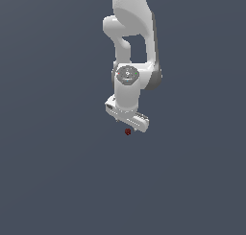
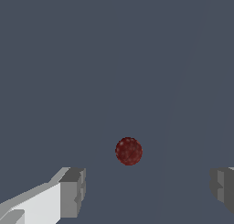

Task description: Pick up the object and move it to a goal position.

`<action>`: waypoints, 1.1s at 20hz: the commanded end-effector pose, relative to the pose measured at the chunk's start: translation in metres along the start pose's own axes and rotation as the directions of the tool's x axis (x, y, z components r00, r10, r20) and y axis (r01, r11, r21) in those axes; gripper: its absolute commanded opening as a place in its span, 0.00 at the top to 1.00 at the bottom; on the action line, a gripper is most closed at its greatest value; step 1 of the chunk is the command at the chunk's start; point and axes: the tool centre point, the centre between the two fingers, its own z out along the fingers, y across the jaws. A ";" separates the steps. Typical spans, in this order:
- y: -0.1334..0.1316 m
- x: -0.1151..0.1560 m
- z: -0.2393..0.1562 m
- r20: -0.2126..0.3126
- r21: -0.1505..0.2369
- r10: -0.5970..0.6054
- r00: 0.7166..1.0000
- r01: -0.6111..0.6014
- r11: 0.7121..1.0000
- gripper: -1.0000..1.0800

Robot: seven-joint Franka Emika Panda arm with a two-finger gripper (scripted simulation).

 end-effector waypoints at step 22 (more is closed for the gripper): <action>-0.004 -0.013 0.037 -0.024 0.024 0.434 0.901 -0.433 0.901 0.04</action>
